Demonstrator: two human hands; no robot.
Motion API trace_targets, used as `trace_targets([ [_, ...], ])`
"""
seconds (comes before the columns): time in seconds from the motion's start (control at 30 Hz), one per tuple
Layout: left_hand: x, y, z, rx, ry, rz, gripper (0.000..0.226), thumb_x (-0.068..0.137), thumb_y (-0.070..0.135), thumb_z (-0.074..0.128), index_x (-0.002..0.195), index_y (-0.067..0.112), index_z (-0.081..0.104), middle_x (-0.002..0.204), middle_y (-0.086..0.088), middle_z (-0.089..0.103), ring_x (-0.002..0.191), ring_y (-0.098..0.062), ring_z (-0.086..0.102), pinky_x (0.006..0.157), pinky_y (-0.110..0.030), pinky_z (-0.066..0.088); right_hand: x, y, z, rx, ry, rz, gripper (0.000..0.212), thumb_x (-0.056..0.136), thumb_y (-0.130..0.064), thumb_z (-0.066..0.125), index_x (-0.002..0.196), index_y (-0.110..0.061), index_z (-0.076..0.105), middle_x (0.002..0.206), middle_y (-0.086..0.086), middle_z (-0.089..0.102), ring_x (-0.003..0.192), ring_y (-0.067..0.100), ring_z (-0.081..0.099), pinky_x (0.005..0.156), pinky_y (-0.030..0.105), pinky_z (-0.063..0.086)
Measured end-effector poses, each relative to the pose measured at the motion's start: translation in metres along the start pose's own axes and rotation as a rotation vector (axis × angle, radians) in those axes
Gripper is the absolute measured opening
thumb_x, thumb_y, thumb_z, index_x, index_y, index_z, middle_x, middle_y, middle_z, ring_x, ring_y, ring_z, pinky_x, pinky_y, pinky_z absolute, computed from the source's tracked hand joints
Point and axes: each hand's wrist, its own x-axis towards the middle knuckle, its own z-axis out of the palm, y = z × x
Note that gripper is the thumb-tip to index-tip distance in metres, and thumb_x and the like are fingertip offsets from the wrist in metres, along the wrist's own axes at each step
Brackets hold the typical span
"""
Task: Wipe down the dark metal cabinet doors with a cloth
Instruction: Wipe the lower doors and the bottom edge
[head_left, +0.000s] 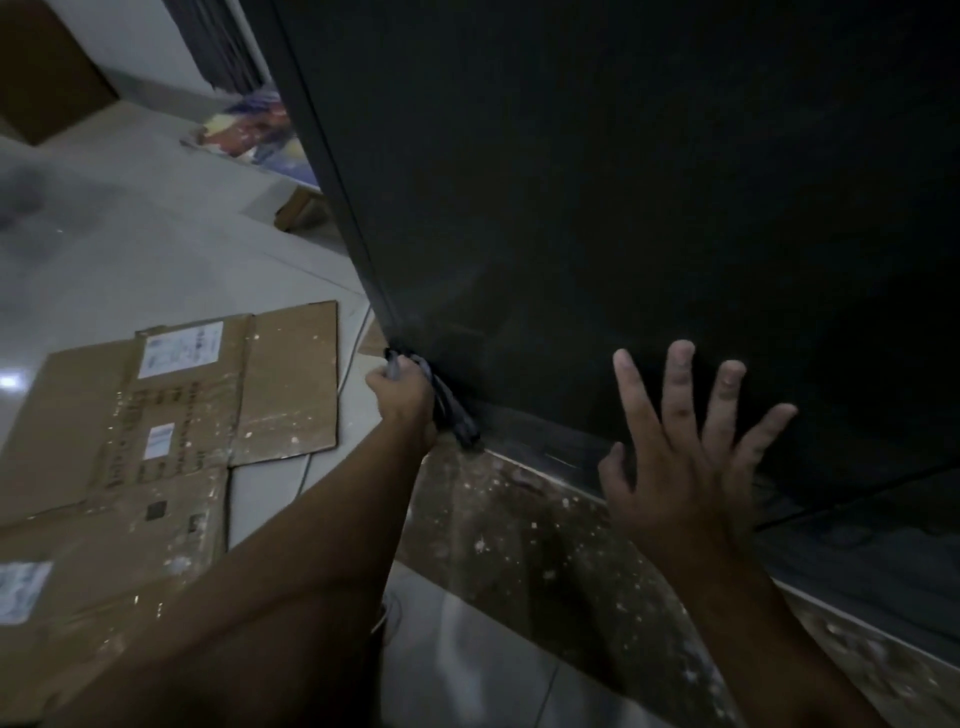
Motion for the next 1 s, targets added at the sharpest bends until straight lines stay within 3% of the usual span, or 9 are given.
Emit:
trace_targets([
  [0.1, -0.004, -0.001, 0.001, -0.070, -0.041, -0.042, 0.025, 0.106, 0.035, 0.036, 0.119, 0.014, 0.041, 0.111, -0.012, 0.054, 0.093, -0.026, 0.057, 0.091, -0.048, 0.055, 0.002, -0.005, 0.006, -0.002, -0.002, 0.010, 0.088, 0.084, -0.031, 0.052, 0.158, -0.038, 0.005, 0.164, 0.004, -0.021, 0.148, 0.034, -0.025, 0.109, 0.074, -0.009],
  [0.23, -0.037, 0.017, 0.003, -0.144, 0.105, 0.332, 0.024, 0.101, 0.045, 0.048, 0.112, 0.024, 0.048, 0.106, -0.004, 0.061, 0.099, -0.024, 0.062, 0.080, -0.036, 0.054, 0.004, -0.009, 0.013, -0.008, 0.026, 0.004, 0.082, 0.085, -0.032, 0.053, 0.158, -0.037, 0.014, 0.163, 0.008, -0.025, 0.146, 0.036, -0.029, 0.107, 0.076, -0.007],
  [0.3, -0.059, 0.025, 0.005, -0.144, 0.044, 0.482, 0.027, 0.099, 0.047, 0.050, 0.115, 0.026, 0.049, 0.108, 0.000, 0.060, 0.098, -0.016, 0.063, 0.071, -0.027, 0.052, 0.004, -0.009, 0.016, -0.032, 0.057, -0.014, 0.077, 0.088, -0.031, 0.052, 0.157, -0.037, 0.018, 0.162, 0.008, -0.027, 0.145, 0.036, -0.031, 0.107, 0.077, -0.008],
  [0.4, -0.092, 0.015, 0.015, -0.089, -0.105, 0.589, 0.031, 0.096, 0.049, 0.054, 0.122, 0.035, 0.046, 0.123, 0.000, 0.050, 0.105, -0.010, 0.058, 0.074, -0.022, 0.054, 0.007, -0.010, 0.020, -0.046, 0.109, -0.023, 0.074, 0.090, -0.031, 0.051, 0.157, -0.038, 0.021, 0.161, 0.009, -0.028, 0.144, 0.036, -0.032, 0.106, 0.081, -0.004],
  [0.5, -0.099, 0.005, 0.022, -0.030, -0.064, 0.694, 0.029, 0.094, 0.049, 0.057, 0.120, 0.042, 0.044, 0.121, 0.000, 0.046, 0.107, -0.012, 0.053, 0.083, -0.031, 0.054, 0.012, -0.018, 0.022, -0.037, 0.149, -0.017, 0.073, 0.089, -0.033, 0.052, 0.156, -0.040, 0.022, 0.159, 0.008, -0.031, 0.143, 0.036, -0.034, 0.105, 0.080, -0.005],
  [0.7, -0.041, 0.036, 0.008, -0.206, 0.058, 0.541, 0.019, 0.098, 0.052, 0.048, 0.112, 0.040, 0.047, 0.116, -0.001, 0.058, 0.101, -0.013, 0.062, 0.077, -0.030, 0.055, 0.013, -0.026, 0.022, 0.062, 0.137, -0.016, 0.070, 0.090, -0.030, 0.051, 0.155, -0.038, 0.026, 0.159, 0.006, -0.033, 0.142, 0.035, -0.036, 0.105, 0.079, -0.009],
  [0.8, -0.010, 0.051, 0.000, -0.231, 0.158, 0.472, 0.035, 0.101, 0.048, 0.044, 0.122, 0.020, 0.048, 0.110, -0.002, 0.062, 0.096, -0.014, 0.062, 0.071, -0.021, 0.051, 0.011, -0.023, 0.022, 0.018, 0.124, -0.017, 0.075, 0.090, -0.029, 0.053, 0.157, -0.034, 0.021, 0.160, 0.005, -0.030, 0.143, 0.034, -0.035, 0.106, 0.079, -0.007],
  [0.9, 0.011, 0.046, -0.007, -0.201, 0.131, 0.377, 0.039, 0.102, 0.050, 0.043, 0.126, 0.019, 0.047, 0.102, 0.005, 0.060, 0.095, -0.013, 0.060, 0.082, -0.029, 0.050, 0.007, -0.018, 0.024, -0.029, 0.136, -0.013, 0.079, 0.090, -0.030, 0.057, 0.158, -0.033, 0.017, 0.162, 0.003, -0.024, 0.146, 0.032, -0.031, 0.108, 0.077, -0.006],
  [1.0, 0.021, 0.028, -0.005, -0.127, 0.058, 0.285, 0.045, 0.102, 0.055, 0.035, 0.133, 0.022, 0.040, 0.114, 0.000, 0.057, 0.114, -0.024, 0.057, 0.099, -0.038, 0.045, 0.004, -0.011, 0.027, -0.074, 0.160, -0.036, 0.074, 0.093, -0.030, 0.055, 0.158, -0.033, 0.019, 0.165, 0.000, -0.017, 0.148, 0.028, -0.027, 0.109, 0.075, -0.004],
])
